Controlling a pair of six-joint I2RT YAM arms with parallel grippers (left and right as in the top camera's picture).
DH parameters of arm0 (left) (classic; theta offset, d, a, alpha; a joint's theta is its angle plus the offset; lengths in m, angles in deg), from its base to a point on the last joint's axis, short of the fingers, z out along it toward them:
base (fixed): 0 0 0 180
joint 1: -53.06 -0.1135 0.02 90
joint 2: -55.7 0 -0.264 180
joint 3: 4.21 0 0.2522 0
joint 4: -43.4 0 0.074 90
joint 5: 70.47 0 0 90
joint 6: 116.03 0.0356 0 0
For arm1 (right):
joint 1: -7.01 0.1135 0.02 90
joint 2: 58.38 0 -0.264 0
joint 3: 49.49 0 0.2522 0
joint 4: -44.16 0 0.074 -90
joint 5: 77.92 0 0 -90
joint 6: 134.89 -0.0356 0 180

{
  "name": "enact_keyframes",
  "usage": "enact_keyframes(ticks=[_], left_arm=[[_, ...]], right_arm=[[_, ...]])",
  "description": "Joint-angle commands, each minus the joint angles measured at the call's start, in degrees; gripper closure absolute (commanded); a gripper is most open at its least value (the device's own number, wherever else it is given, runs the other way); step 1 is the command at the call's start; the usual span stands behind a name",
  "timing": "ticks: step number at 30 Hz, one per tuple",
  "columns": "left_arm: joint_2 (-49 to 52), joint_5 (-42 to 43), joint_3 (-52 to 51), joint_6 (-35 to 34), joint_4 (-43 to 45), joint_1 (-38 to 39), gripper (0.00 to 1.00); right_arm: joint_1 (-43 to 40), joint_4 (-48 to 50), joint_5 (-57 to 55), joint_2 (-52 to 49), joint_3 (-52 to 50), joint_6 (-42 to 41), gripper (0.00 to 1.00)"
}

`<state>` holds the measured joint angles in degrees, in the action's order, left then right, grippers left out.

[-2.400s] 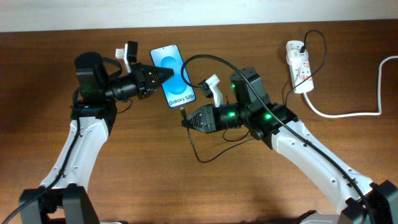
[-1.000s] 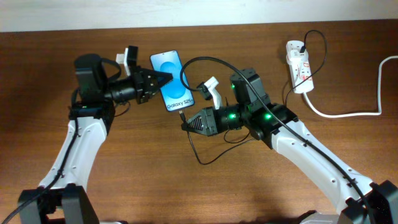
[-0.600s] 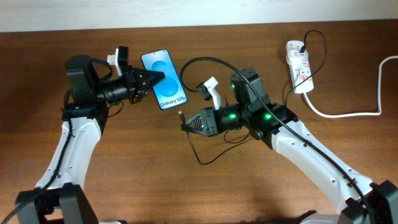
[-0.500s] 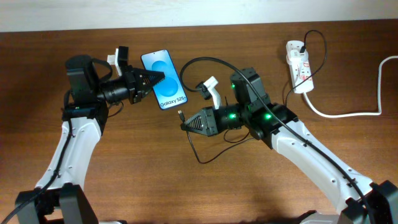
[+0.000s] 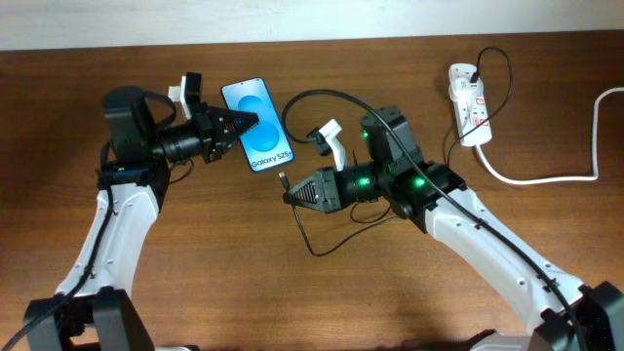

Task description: Plug charger to phone and switch on socket

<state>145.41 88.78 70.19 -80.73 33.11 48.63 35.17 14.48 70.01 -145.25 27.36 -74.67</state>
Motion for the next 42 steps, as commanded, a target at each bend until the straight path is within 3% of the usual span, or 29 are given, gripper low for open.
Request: enact_keyframes(ticks=[1, 42], left_arm=[[-0.31, 1.49, 1.01, -0.15, 0.33, 0.04, 1.00], [-0.31, 0.66, 1.01, -0.11, 0.33, 1.44, 1.00]], right_arm=[[-0.04, 0.37, 0.37, -1.18, -0.09, -1.09, 0.96], [-0.07, 1.84, -1.22, -1.38, -0.09, -0.94, 0.96]])
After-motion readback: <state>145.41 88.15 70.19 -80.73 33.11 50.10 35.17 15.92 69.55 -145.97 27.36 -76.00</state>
